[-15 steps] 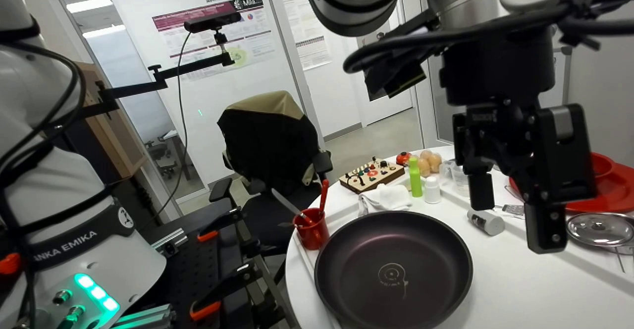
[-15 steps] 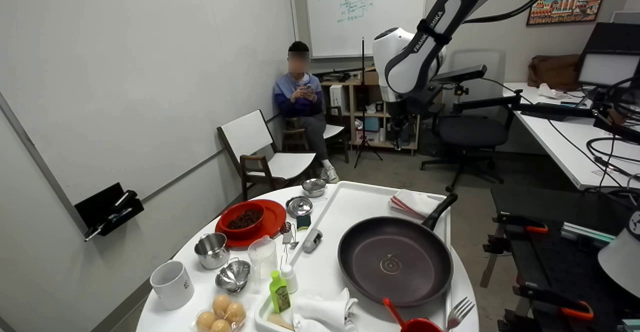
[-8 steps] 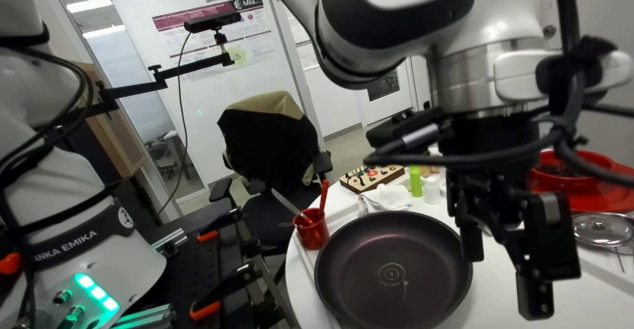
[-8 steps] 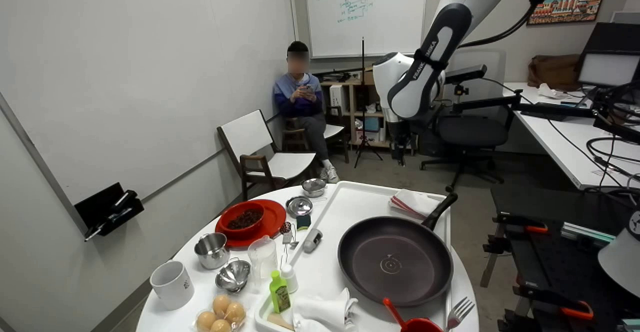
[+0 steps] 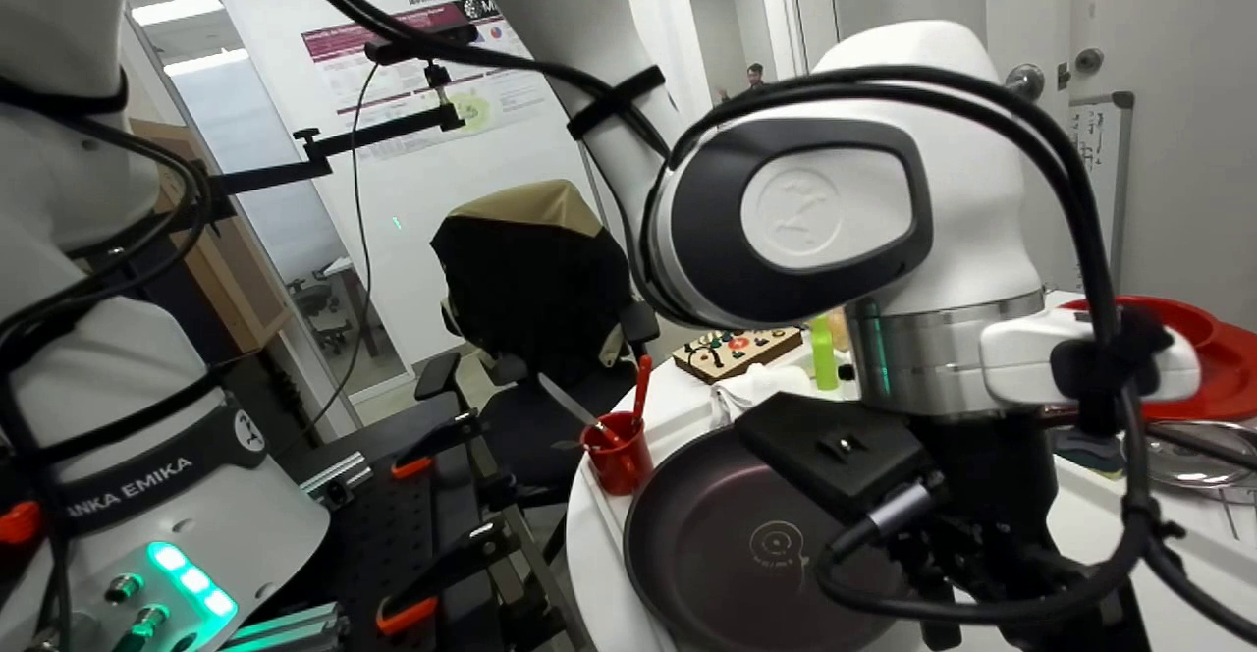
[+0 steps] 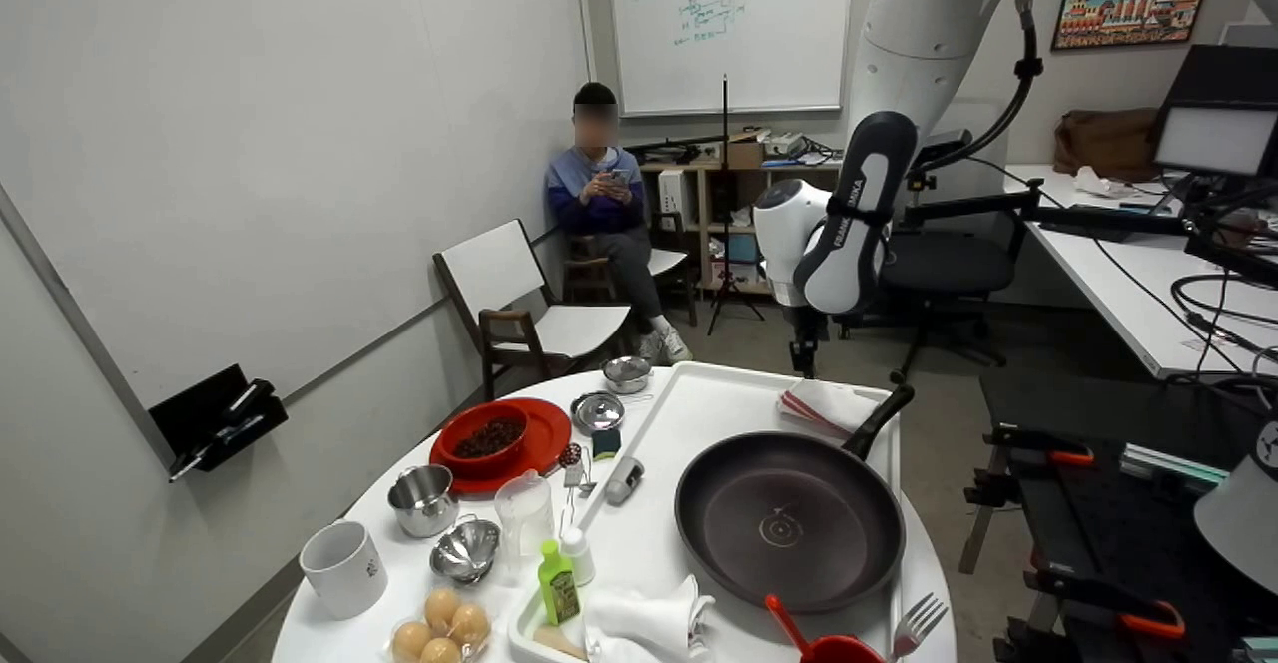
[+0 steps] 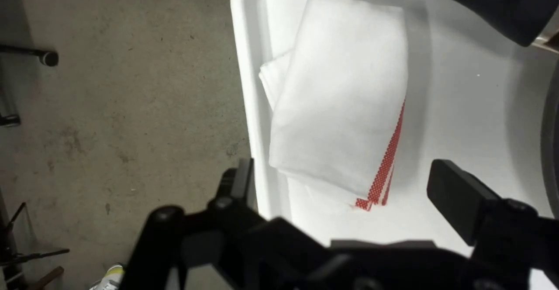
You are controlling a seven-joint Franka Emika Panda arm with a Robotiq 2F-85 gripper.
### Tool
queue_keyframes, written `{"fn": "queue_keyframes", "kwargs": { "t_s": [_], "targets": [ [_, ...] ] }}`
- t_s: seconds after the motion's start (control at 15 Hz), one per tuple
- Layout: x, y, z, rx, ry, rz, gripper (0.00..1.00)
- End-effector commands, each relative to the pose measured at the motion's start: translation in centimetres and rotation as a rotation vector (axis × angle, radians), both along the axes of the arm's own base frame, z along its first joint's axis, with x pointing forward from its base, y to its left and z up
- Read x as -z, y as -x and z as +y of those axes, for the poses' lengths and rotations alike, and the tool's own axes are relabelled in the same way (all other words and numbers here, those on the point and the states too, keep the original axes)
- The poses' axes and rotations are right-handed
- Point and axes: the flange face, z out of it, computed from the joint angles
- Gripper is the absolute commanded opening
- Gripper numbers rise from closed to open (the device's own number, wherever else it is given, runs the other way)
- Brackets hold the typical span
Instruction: Wipe the pan with the white towel
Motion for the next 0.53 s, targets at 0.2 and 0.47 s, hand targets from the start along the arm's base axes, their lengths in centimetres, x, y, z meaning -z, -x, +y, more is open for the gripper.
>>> {"fn": "queue_keyframes", "kwargs": {
  "t_s": [0.2, 0.47],
  "targets": [
    [4.9, -0.4, -0.8, -0.109, 0.055, 0.031, 1.0],
    [6.7, -0.5, -0.6, -0.13, 0.067, 0.053, 1.0]
  ]
}}
